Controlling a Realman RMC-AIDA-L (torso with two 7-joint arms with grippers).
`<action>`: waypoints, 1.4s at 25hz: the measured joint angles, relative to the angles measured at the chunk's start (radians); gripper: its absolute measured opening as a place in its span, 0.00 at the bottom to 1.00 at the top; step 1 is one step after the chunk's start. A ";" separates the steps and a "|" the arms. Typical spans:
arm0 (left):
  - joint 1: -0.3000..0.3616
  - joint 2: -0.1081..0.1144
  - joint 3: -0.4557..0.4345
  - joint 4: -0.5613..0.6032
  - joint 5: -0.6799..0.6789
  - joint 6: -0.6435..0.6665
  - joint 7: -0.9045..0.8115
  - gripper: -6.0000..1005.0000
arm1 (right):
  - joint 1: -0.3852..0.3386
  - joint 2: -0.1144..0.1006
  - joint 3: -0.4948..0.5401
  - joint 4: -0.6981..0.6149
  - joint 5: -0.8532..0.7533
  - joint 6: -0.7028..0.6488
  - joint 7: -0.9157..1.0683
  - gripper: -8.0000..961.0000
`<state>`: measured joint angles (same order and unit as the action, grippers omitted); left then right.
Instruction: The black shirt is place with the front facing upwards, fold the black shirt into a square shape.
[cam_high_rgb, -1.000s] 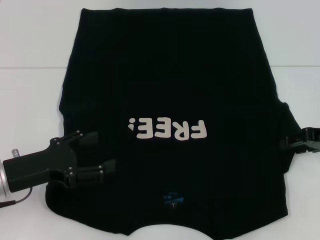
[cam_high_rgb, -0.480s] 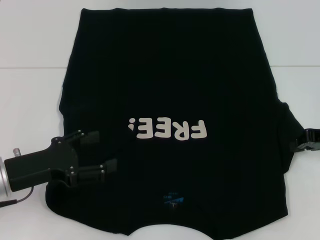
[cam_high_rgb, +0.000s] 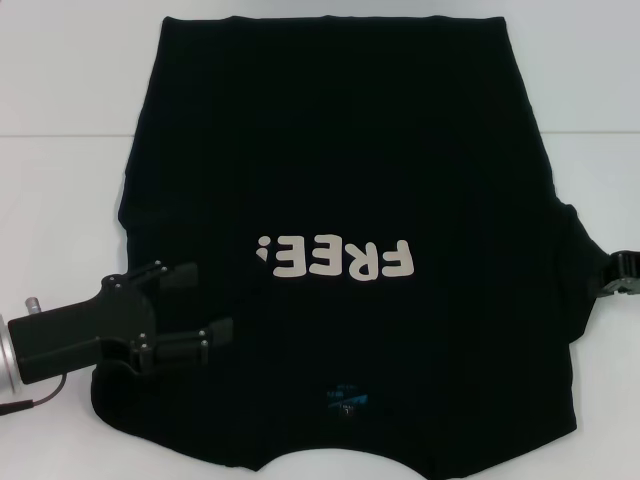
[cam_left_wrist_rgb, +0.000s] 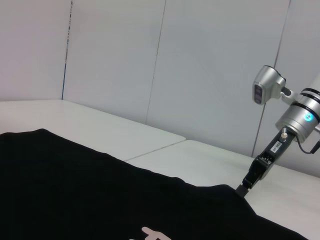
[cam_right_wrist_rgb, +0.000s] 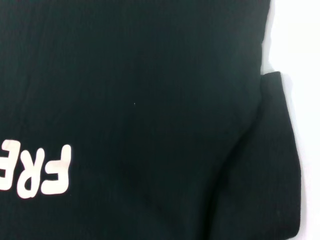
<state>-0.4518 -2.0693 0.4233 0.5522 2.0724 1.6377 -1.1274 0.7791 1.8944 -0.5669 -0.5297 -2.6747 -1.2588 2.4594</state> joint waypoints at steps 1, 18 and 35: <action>0.000 0.000 0.000 0.000 0.000 0.000 0.000 0.94 | 0.000 -0.002 0.002 -0.003 0.001 -0.005 0.000 0.03; 0.004 0.000 0.000 0.000 0.000 -0.004 -0.006 0.95 | -0.028 -0.019 0.059 -0.174 0.096 -0.145 -0.065 0.03; 0.002 0.000 0.000 -0.010 0.000 -0.006 -0.006 0.94 | 0.051 0.102 -0.105 -0.163 0.106 -0.084 -0.155 0.04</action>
<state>-0.4494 -2.0693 0.4233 0.5424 2.0724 1.6321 -1.1335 0.8297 1.9964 -0.6718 -0.6922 -2.5688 -1.3427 2.3047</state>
